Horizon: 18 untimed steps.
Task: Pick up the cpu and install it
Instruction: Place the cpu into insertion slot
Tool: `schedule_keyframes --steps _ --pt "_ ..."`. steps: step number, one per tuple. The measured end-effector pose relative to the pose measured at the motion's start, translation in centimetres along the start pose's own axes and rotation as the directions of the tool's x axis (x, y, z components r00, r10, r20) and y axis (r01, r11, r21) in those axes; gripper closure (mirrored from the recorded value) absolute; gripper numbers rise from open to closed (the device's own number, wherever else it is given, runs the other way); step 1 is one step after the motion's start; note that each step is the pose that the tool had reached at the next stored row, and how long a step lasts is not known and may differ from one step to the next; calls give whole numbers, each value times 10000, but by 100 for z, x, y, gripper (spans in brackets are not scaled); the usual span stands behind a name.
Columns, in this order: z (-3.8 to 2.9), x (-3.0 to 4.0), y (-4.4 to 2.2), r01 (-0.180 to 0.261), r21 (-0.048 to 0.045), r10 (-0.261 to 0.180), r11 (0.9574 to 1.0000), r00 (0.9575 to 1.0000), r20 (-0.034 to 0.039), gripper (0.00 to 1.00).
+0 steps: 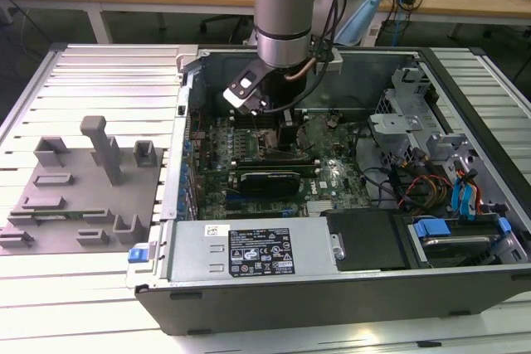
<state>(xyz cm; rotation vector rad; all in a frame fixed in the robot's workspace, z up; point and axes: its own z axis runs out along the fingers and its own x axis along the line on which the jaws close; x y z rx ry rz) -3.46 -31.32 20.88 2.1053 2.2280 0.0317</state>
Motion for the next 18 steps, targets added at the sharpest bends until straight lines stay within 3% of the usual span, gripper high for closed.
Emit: schedule_keyframes --steps 3,5,11,13,16,18 --pt "11 0 0 -95 11 95 10000 10000 5 45" --pt "55 2 -4 -122 43 122 9999 9999 6 45" --pt "67 4 -4 -177 56 177 9998 9998 11 45" --pt "71 4 -5 -607 73 606 9981 9982 41 45" --pt "85 9 -5 -652 75 653 9978 9978 -142 45" --pt "86 10 -5 -648 74 649 9979 9978 -151 45"
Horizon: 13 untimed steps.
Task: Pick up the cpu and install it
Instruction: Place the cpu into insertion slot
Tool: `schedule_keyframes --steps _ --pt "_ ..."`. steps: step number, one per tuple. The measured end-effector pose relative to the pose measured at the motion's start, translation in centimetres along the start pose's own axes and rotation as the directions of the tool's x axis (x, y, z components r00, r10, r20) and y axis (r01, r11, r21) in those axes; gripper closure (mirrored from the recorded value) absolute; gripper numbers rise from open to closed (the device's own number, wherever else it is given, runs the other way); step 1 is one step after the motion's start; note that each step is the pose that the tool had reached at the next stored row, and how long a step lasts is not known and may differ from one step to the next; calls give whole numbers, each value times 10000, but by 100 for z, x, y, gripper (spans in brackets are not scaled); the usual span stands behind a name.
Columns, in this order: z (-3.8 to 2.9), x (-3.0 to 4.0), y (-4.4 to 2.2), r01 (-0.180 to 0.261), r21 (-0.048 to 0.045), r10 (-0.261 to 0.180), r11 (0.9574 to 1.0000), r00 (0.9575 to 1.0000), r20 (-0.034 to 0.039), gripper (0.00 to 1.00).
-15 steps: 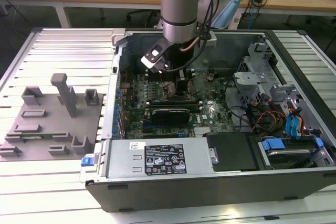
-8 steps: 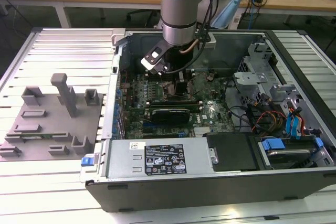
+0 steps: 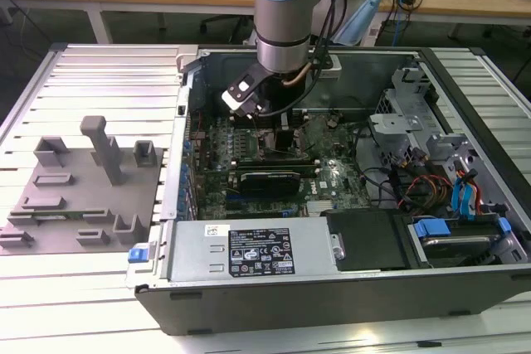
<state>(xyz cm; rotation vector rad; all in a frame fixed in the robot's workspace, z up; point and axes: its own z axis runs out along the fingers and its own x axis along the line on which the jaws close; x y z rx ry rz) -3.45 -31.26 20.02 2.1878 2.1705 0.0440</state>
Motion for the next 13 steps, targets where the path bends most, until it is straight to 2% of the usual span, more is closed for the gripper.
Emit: schedule_keyframes --steps 4,13 --pt "6 -1 29 3 0 -3 10000 10000 5 45" --pt "14 -1 4 13 1 -13 10000 10000 6 45"
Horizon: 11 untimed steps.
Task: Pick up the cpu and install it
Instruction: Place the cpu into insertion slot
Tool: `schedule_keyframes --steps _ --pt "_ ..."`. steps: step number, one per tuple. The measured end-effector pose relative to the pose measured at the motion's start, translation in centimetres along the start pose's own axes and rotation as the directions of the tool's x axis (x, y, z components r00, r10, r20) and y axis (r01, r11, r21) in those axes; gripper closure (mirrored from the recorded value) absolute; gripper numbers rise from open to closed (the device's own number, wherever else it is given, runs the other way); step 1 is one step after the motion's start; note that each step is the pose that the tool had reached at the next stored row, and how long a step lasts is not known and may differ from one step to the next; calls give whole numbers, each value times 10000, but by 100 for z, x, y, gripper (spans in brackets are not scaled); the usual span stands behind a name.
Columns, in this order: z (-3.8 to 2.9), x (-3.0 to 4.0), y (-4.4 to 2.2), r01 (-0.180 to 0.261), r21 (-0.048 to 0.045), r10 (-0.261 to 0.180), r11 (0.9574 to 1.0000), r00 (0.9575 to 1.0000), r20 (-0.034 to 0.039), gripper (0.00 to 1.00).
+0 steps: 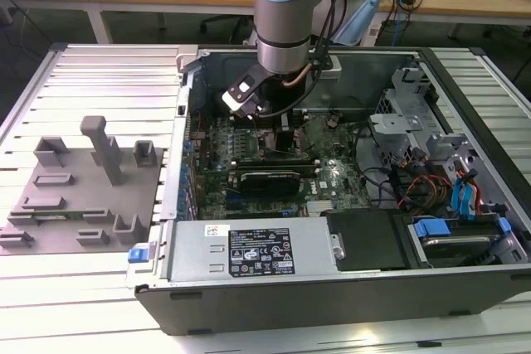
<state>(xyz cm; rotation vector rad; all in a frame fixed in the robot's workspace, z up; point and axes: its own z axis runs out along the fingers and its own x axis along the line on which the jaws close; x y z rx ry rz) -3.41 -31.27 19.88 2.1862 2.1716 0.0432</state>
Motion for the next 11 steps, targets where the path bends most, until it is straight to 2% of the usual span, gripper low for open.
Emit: schedule_keyframes --steps 5,11 --pt "5 1 0 206 -5 -206 9998 9998 -14 45" --pt "11 1 0 197 -4 -197 9998 9998 -13 45"
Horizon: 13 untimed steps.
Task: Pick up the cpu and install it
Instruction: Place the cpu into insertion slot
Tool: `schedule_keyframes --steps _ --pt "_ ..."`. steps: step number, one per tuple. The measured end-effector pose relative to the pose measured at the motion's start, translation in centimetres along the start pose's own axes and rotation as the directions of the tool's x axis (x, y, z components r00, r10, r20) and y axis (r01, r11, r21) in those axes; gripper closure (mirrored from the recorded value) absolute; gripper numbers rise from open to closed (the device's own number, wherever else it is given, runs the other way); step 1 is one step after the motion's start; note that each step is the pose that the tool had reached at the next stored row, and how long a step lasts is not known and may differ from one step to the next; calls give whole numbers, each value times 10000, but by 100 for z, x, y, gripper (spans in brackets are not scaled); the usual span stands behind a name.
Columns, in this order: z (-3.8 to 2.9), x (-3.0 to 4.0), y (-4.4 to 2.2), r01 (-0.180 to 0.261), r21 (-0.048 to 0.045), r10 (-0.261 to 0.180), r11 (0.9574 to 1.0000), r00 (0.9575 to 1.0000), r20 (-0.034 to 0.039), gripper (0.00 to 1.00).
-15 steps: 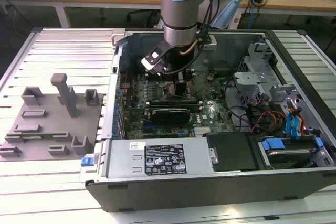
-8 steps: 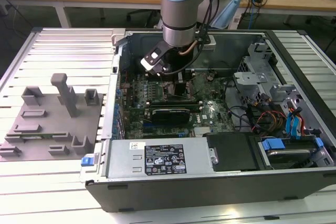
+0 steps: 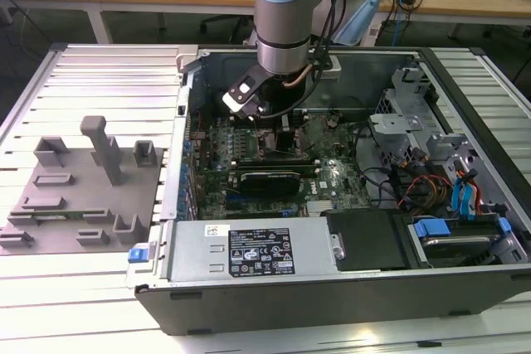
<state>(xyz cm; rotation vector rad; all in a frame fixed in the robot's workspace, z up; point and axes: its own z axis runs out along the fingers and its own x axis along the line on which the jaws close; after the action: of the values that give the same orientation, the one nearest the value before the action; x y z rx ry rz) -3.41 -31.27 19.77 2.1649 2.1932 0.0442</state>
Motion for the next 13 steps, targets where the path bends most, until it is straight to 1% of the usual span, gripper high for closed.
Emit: schedule_keyframes --steps 6,13 --pt "1 0 0 -126 3 126 9999 9999 8 45" --pt "5 0 0 -134 4 134 9999 9999 10 45"
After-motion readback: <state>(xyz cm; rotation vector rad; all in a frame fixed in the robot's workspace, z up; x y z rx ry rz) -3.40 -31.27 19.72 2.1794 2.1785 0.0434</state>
